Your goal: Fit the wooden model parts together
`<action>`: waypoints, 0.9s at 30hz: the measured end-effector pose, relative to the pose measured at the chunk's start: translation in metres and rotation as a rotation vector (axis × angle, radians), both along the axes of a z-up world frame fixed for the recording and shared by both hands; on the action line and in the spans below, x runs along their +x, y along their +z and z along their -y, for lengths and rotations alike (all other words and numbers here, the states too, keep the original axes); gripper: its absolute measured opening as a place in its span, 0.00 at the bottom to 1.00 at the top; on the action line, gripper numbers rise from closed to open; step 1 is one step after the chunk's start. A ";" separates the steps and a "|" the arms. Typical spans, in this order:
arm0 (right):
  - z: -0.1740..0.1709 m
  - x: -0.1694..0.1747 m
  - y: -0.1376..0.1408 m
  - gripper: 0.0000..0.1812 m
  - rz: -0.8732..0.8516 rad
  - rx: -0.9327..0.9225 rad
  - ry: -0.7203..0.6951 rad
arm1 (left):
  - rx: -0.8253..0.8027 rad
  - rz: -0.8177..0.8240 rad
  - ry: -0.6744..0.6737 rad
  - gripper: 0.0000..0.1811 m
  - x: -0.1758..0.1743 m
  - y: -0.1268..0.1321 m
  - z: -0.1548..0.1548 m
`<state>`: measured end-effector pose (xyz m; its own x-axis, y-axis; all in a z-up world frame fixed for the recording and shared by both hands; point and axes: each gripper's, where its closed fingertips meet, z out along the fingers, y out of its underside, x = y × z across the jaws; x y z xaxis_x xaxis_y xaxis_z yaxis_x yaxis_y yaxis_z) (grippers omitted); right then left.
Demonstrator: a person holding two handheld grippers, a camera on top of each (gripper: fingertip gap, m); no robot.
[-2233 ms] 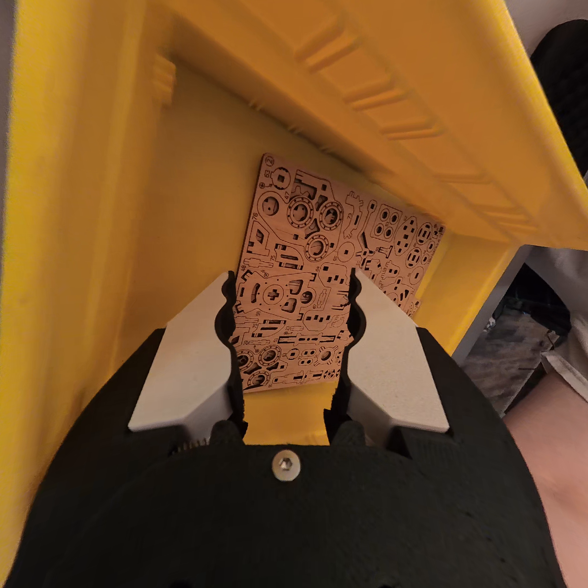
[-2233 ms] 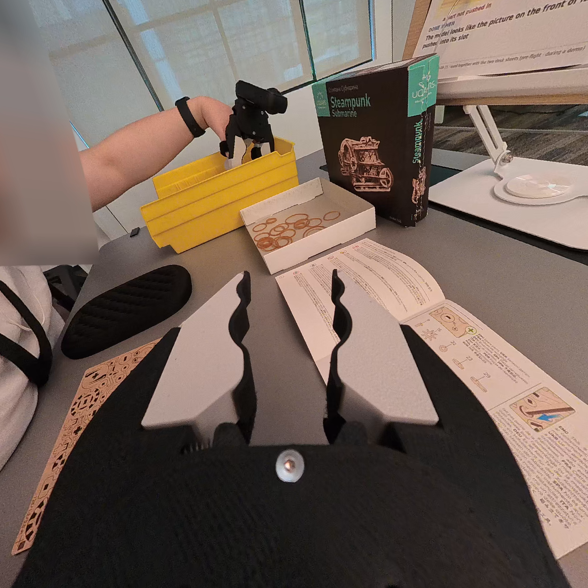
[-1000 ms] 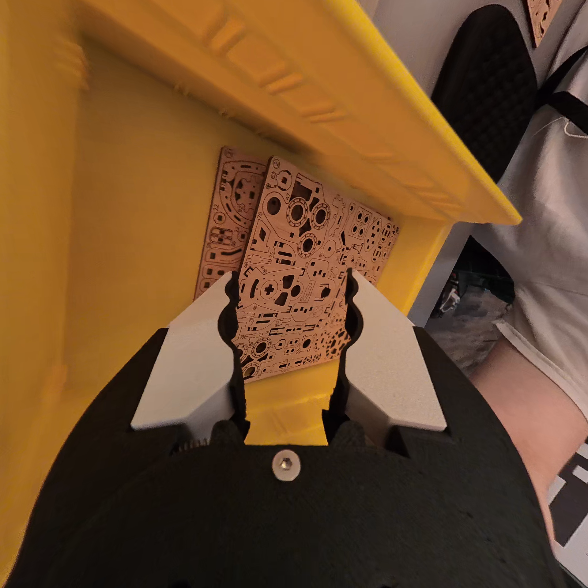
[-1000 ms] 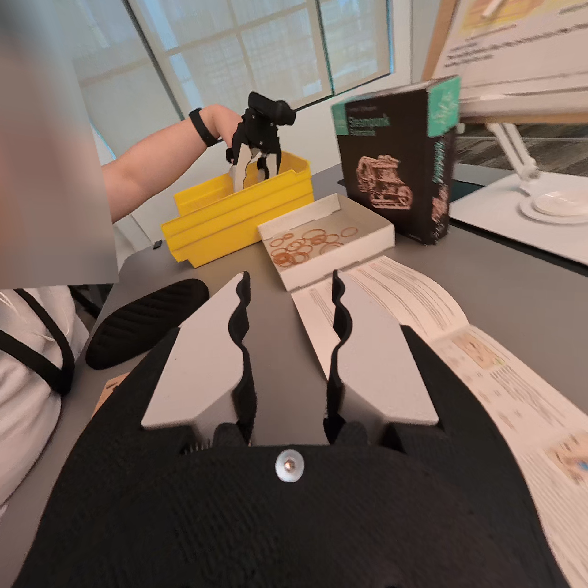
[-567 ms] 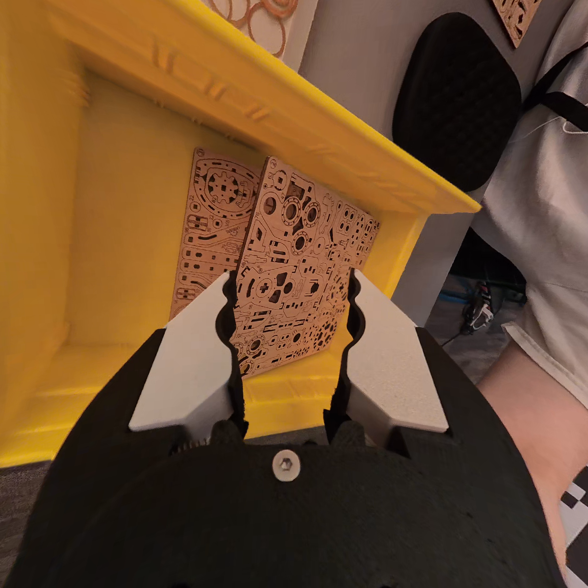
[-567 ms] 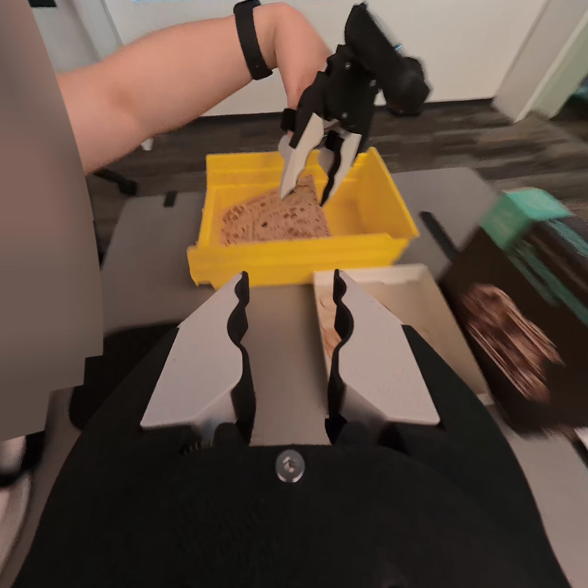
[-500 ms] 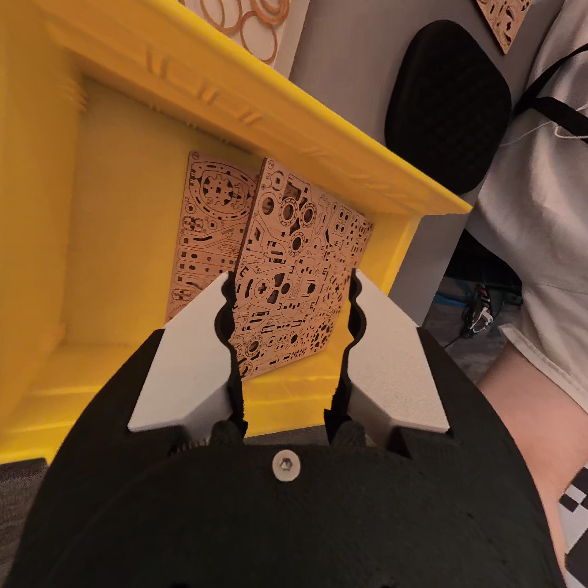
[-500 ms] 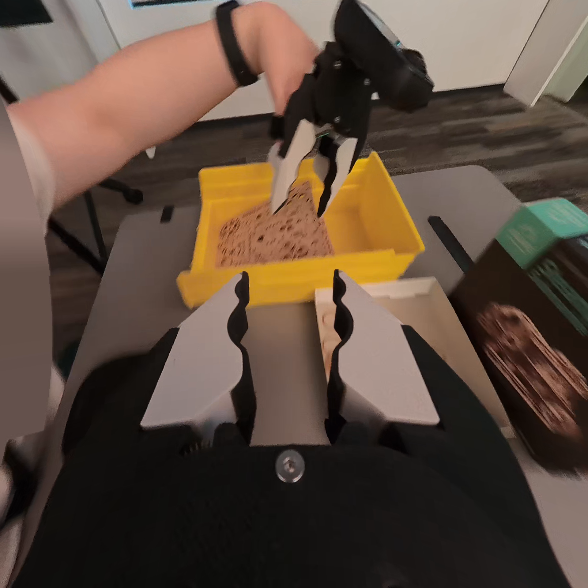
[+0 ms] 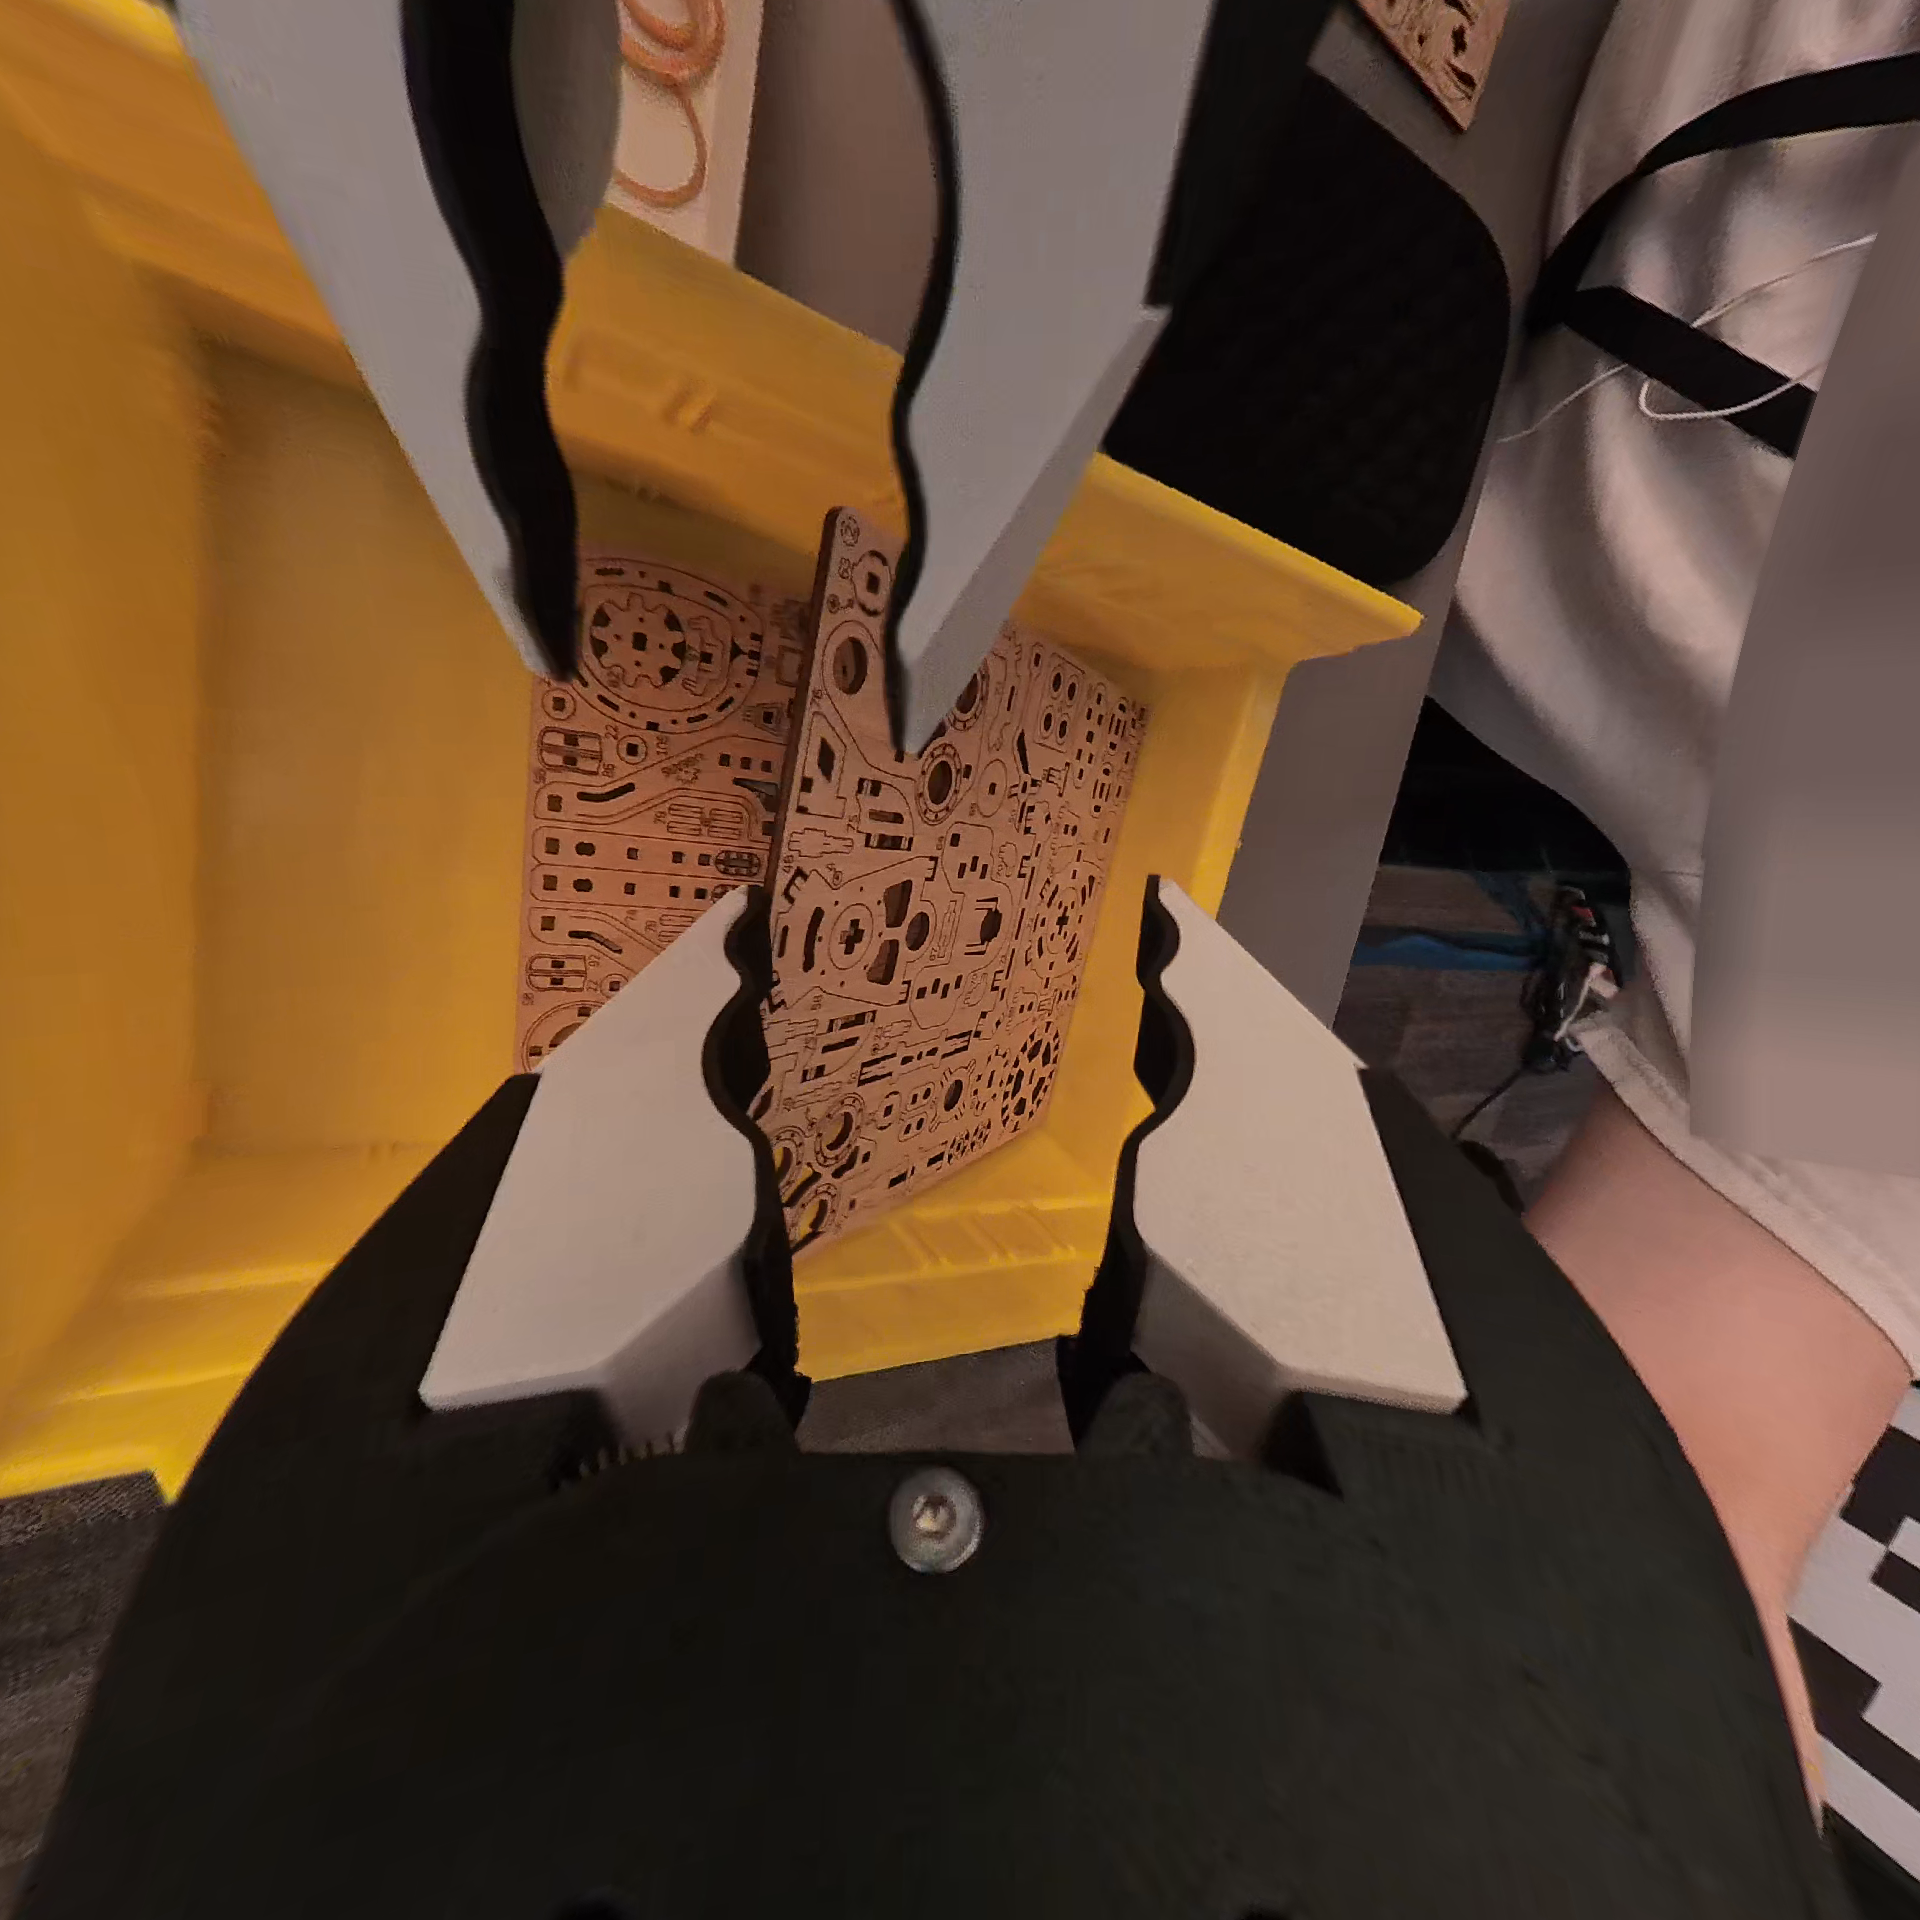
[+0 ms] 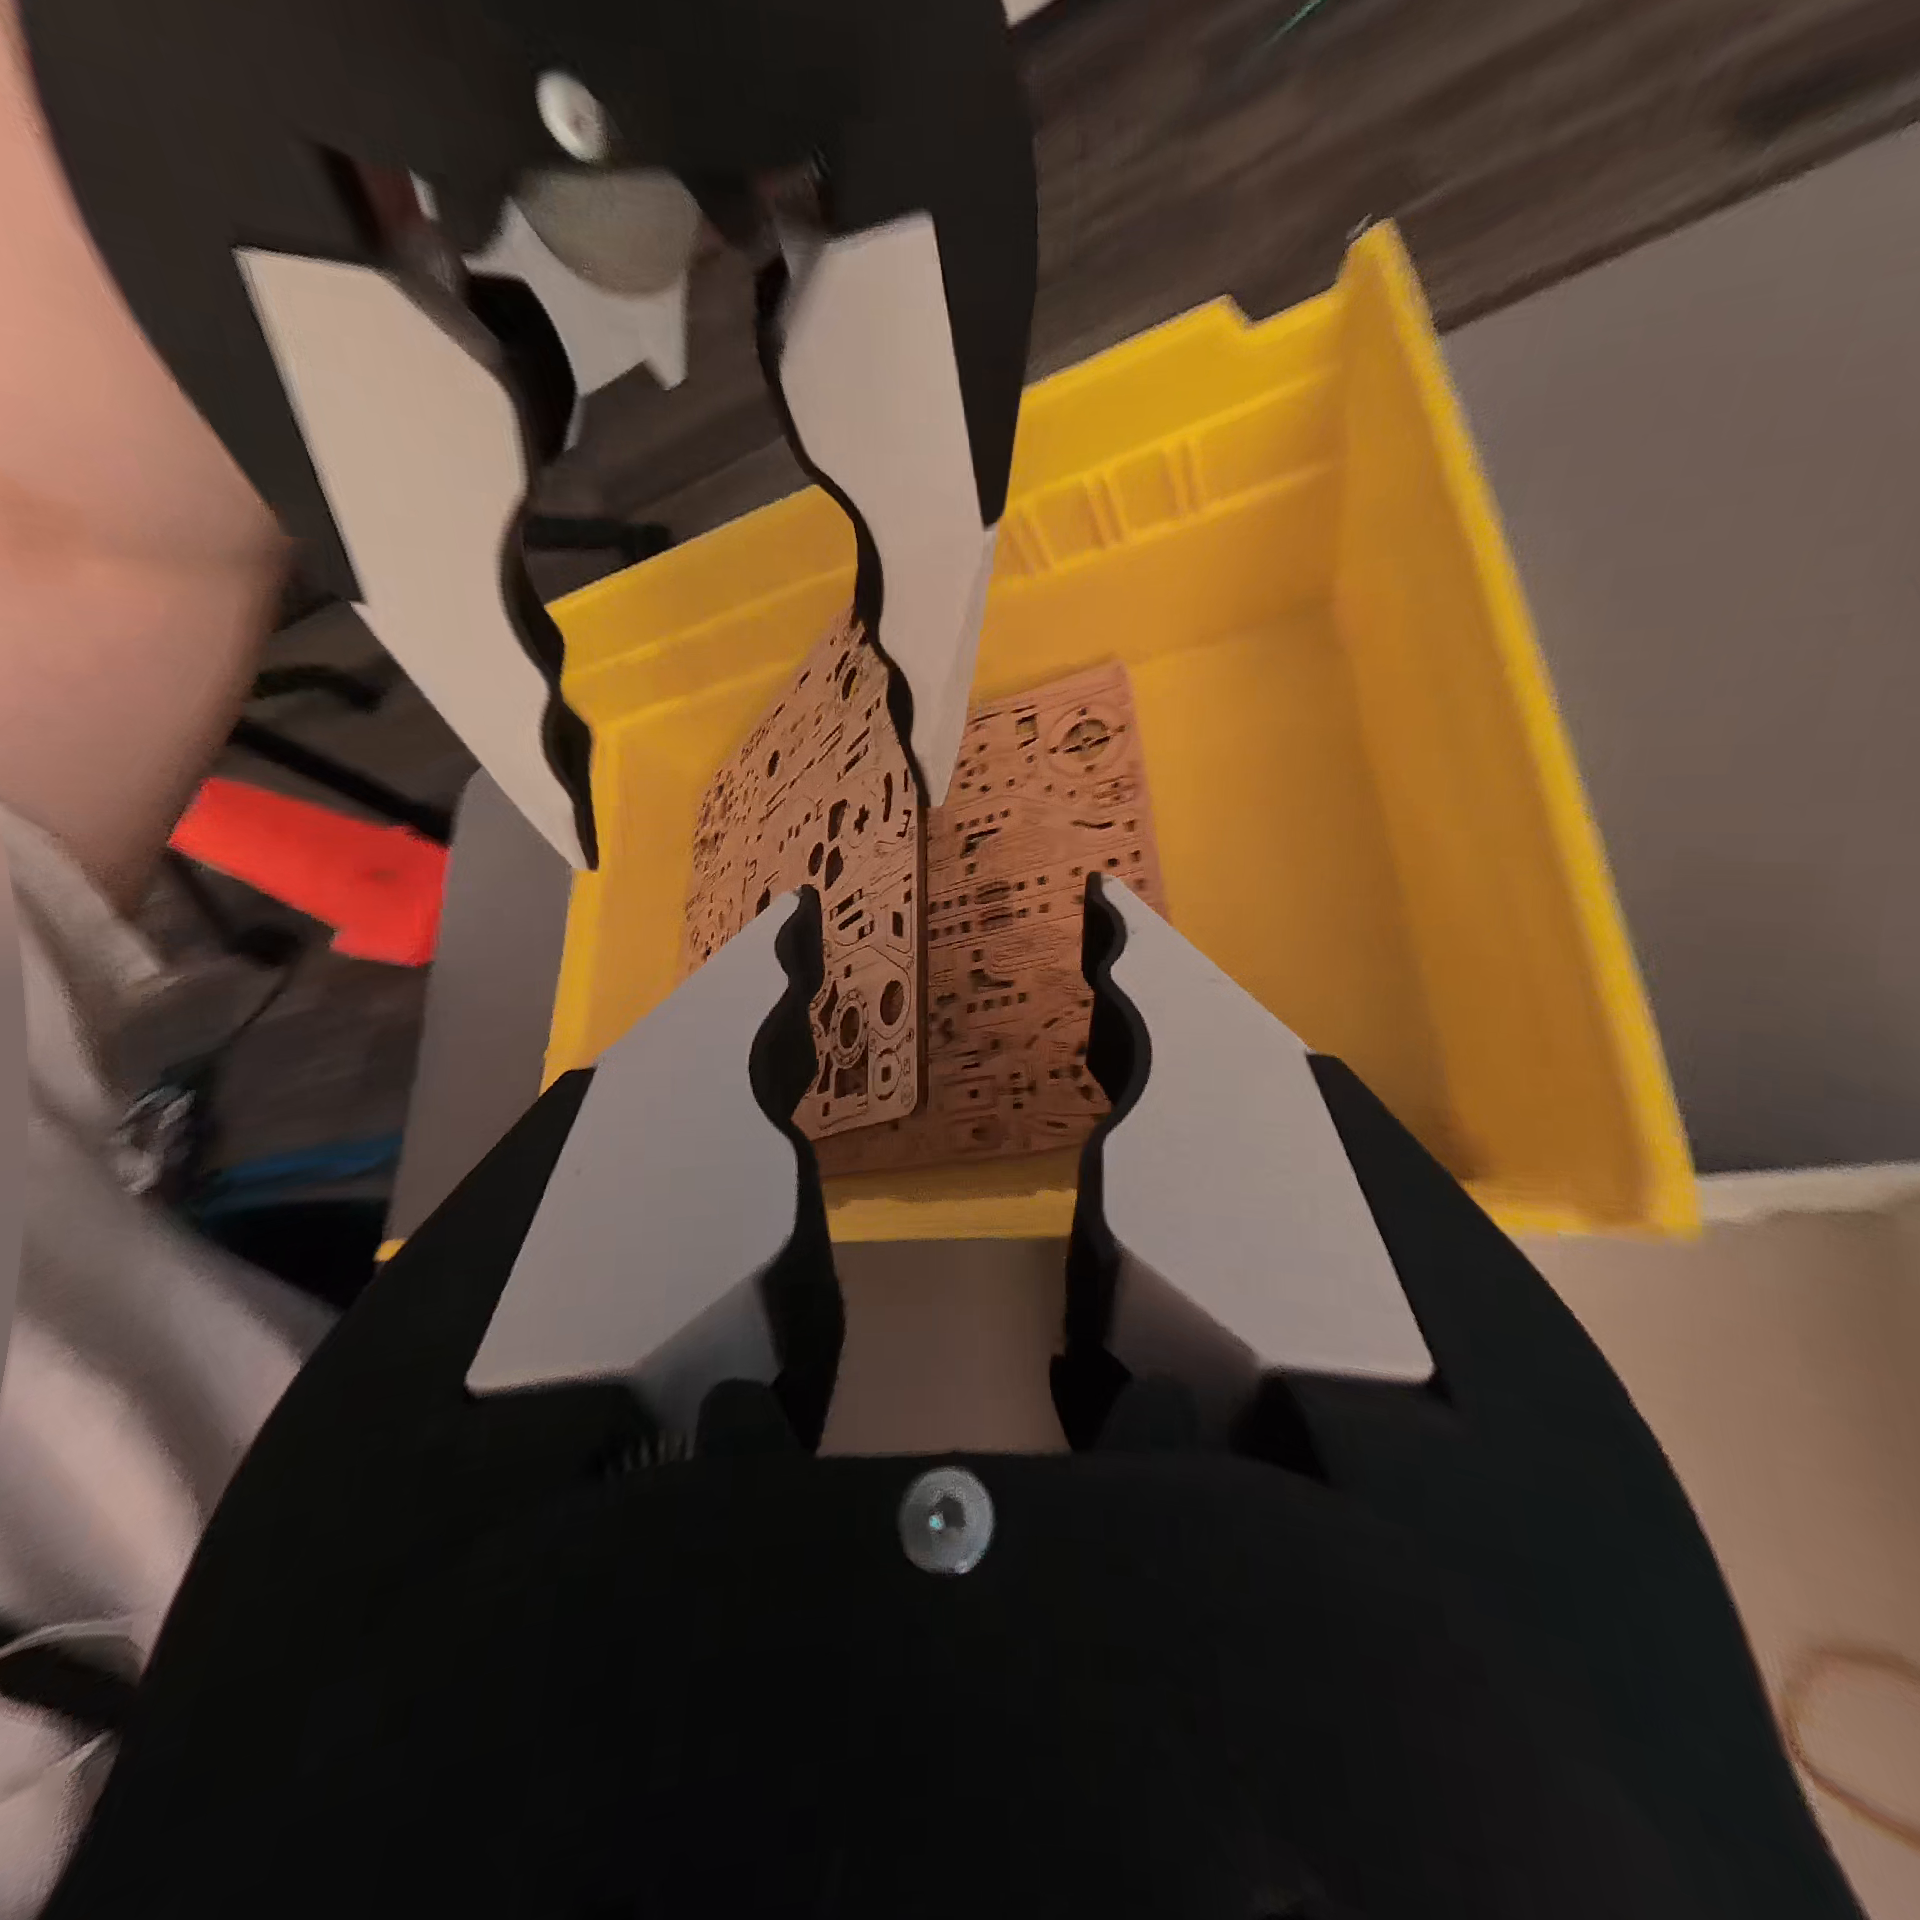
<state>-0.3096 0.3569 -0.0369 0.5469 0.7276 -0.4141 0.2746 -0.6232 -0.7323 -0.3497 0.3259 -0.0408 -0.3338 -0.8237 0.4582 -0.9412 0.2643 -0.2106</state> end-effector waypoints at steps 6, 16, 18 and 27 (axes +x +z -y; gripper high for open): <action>0.010 -0.018 0.002 0.25 -0.030 -0.097 0.085 | -0.031 0.047 -0.021 0.38 -0.001 0.007 0.009; 0.030 -0.044 -0.012 0.18 -0.033 -0.319 0.199 | -0.071 0.114 -0.035 0.38 -0.009 0.017 0.020; 0.032 -0.046 -0.014 0.13 -0.029 -0.338 0.218 | -0.075 0.122 -0.036 0.38 -0.009 0.018 0.021; 0.051 -0.055 -0.023 0.02 0.012 -0.459 0.301 | -0.088 0.152 -0.041 0.36 -0.012 0.021 0.025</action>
<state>-0.3645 0.3054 -0.0597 0.3493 0.5985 -0.7209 0.4971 -0.7706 -0.3989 -0.3621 0.3004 -0.0198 -0.4372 -0.7669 0.4699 -0.8856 0.2758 -0.3738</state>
